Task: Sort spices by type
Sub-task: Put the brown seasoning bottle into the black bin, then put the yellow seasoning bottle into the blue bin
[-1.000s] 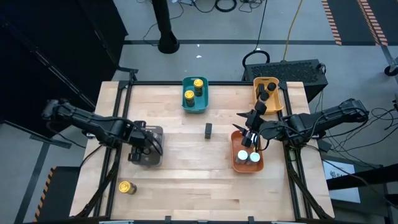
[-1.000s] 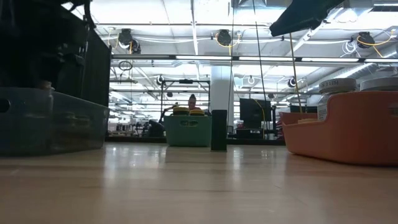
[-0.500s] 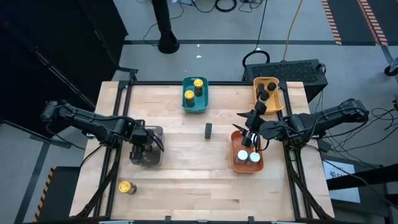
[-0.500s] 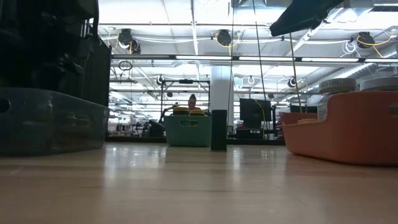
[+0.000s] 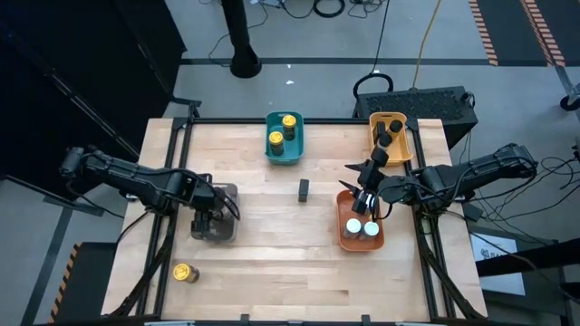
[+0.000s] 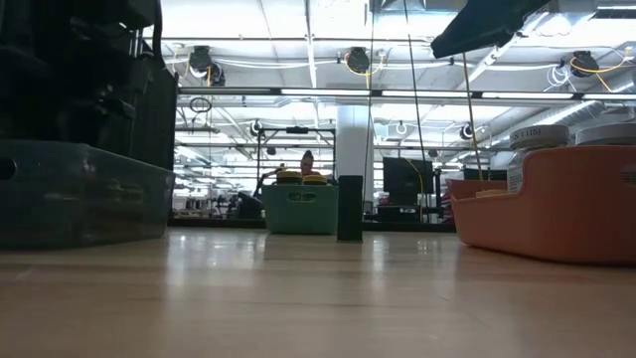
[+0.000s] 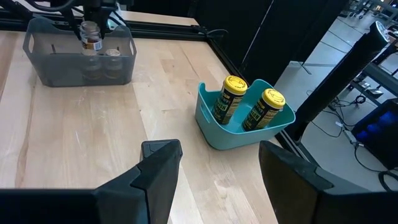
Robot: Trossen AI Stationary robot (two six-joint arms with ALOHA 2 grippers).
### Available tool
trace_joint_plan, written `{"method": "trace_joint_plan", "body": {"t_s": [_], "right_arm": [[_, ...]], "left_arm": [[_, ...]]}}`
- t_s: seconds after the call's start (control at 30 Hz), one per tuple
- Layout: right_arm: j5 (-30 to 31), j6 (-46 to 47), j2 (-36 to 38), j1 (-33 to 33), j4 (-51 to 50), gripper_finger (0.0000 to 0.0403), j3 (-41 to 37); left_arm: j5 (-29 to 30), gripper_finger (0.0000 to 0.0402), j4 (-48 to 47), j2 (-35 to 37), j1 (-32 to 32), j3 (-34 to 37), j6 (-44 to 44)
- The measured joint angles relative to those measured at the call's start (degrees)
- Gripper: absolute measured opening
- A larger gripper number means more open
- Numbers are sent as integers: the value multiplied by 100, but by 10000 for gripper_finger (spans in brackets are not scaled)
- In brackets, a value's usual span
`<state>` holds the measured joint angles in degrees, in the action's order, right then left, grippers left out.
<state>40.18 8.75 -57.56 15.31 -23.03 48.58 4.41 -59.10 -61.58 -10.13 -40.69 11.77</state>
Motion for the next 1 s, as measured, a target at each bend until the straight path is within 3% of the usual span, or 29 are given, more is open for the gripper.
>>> {"method": "trace_joint_plan", "body": {"t_s": [0.2,0.57,1.0], "right_arm": [[0,0,0,0,0,203,2],[-2,0,0,0,-1,203,1],[-4,0,0,0,-2,203,0]], "left_arm": [[317,214,-41,0,0,0,144],[336,216,-40,0,0,-2,162],[339,278,-45,0,0,-2,169]]}}
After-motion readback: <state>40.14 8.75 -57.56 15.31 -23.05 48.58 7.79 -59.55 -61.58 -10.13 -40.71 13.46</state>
